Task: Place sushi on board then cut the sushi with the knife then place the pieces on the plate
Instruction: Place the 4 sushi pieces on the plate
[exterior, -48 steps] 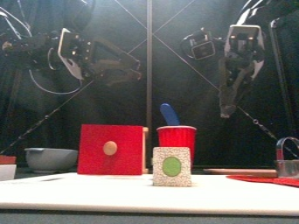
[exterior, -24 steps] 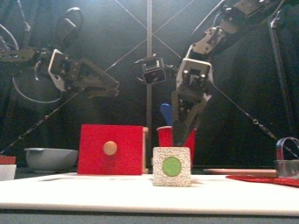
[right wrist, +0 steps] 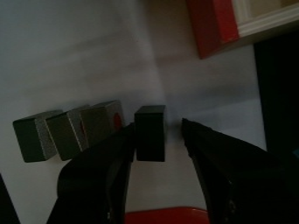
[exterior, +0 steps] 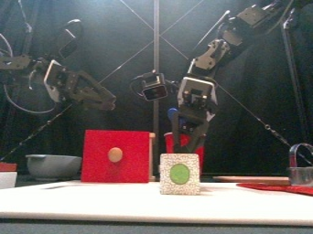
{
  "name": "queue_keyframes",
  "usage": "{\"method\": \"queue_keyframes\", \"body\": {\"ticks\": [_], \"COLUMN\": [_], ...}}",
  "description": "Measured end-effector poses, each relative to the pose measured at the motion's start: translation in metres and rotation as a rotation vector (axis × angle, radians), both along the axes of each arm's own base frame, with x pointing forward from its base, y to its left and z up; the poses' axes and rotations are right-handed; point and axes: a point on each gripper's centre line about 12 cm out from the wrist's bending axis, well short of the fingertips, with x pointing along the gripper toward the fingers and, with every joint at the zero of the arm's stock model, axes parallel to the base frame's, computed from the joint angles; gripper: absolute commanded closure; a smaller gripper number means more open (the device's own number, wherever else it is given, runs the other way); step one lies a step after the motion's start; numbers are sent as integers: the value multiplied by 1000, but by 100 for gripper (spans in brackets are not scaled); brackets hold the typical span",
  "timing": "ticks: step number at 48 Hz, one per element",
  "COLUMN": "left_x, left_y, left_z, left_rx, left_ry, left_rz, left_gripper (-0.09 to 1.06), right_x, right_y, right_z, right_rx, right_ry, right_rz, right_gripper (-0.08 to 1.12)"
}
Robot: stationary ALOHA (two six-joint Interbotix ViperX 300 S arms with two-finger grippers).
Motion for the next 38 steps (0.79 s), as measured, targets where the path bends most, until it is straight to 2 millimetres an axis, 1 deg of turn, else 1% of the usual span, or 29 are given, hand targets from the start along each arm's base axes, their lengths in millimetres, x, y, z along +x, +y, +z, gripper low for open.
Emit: {"method": "queue_keyframes", "body": {"ticks": [5, 8, 12, 17, 19, 22, 25, 27, 30, 34, 36, 38], "left_x": [-1, -1, -1, -1, -1, -1, -1, -1, -1, -1, -1, -1], "left_y": [0, 0, 0, 0, 0, 0, 0, 0, 0, 0, 0, 0], "left_z": [0, 0, 0, 0, 0, 0, 0, 0, 0, 0, 0, 0], "left_rx": [1, 0, 0, 1, 3, 2, 4, 4, 4, 2, 1, -2], "left_ry": [2, 0, 0, 2, 1, 2, 3, 3, 1, 2, 2, 1], "left_rz": [-1, -2, 0, -1, -1, -1, 0, 0, 1, -1, -1, 0], "left_gripper": [-2, -2, -2, -2, -2, -2, -2, -2, -2, -2, -2, -2], "right_x": [-3, -13, -33, -72, -93, -122, -145, -156, -165, -174, -177, -174], "right_y": [0, 1, 1, 1, -2, -19, -46, -68, -94, -129, -139, -148], "right_z": [0, 5, 22, 43, 49, 58, 61, 58, 53, 37, 31, 25], "right_rx": [13, 29, 49, 88, 108, 108, 91, 73, 58, 87, 90, 81], "right_ry": [-3, -3, -28, -60, -74, -113, -146, -148, -132, -78, -58, -44], "right_rz": [-20, -43, -82, -162, -215, -314, -444, -539, -654, -861, -909, -926], "right_gripper": [48, 48, 48, 48, 48, 48, 48, 48, 48, 48, 47, 46]}}
